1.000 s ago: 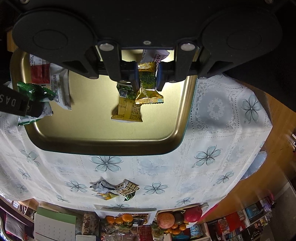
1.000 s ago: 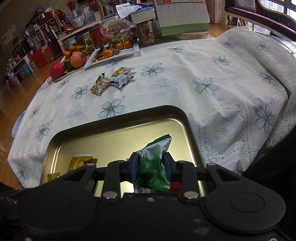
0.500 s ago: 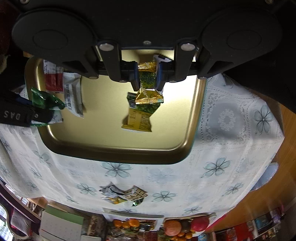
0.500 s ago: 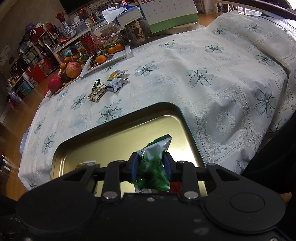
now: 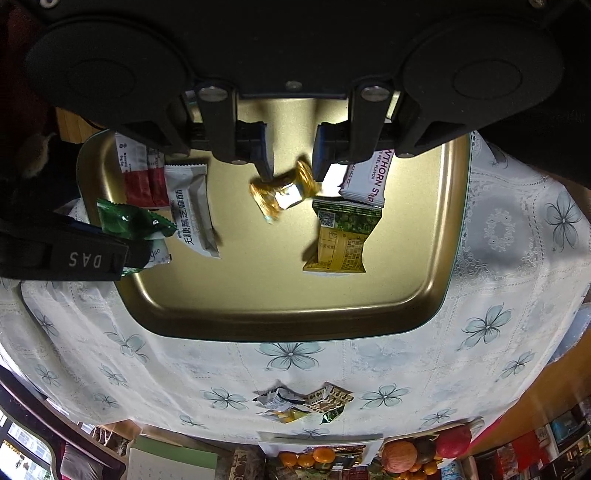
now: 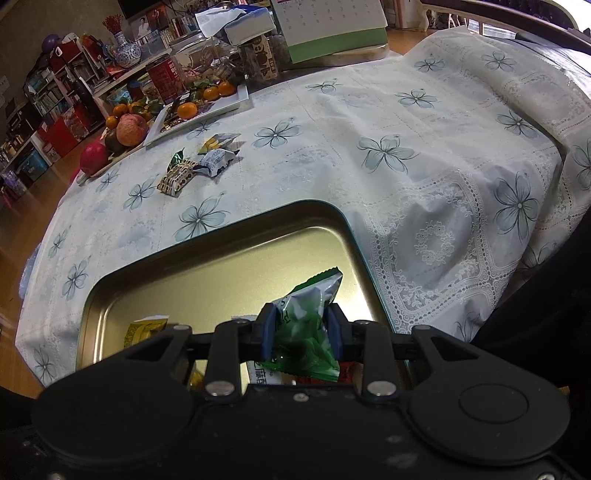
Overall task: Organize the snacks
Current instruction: 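Open the left tool to drop the gold candy while the right drops the green packet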
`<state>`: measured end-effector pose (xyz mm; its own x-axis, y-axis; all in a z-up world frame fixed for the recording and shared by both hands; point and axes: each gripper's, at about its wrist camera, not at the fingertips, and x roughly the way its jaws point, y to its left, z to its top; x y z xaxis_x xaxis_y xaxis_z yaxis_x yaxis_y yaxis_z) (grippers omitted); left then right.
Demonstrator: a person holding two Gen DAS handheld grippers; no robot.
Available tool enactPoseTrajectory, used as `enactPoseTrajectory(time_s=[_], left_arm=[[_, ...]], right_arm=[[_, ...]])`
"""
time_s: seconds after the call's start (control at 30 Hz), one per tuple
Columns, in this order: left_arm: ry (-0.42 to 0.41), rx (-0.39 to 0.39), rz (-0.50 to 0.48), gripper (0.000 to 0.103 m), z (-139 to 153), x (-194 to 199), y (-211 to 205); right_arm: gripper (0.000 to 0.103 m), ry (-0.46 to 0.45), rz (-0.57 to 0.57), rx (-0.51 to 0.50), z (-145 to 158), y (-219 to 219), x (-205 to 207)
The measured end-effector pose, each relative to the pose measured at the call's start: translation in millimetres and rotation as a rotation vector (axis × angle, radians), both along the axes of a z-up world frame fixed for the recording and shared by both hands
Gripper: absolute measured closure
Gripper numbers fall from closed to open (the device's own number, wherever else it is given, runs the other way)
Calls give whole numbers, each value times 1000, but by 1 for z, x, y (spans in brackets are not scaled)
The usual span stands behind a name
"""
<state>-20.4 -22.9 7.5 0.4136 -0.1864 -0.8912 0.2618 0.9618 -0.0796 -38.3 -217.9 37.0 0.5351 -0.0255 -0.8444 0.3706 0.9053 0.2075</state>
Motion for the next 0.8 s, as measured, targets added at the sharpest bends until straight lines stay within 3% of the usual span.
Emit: enactPoseTrajectory(time_s=[0.33, 0.8], left_arm=[[-82, 30, 72, 70, 8, 0, 7], [-93, 71, 95, 70, 6, 1, 5]], right_arm=[[71, 14, 19, -40, -1, 5, 1], [70, -28, 57, -68, 6, 12, -1]])
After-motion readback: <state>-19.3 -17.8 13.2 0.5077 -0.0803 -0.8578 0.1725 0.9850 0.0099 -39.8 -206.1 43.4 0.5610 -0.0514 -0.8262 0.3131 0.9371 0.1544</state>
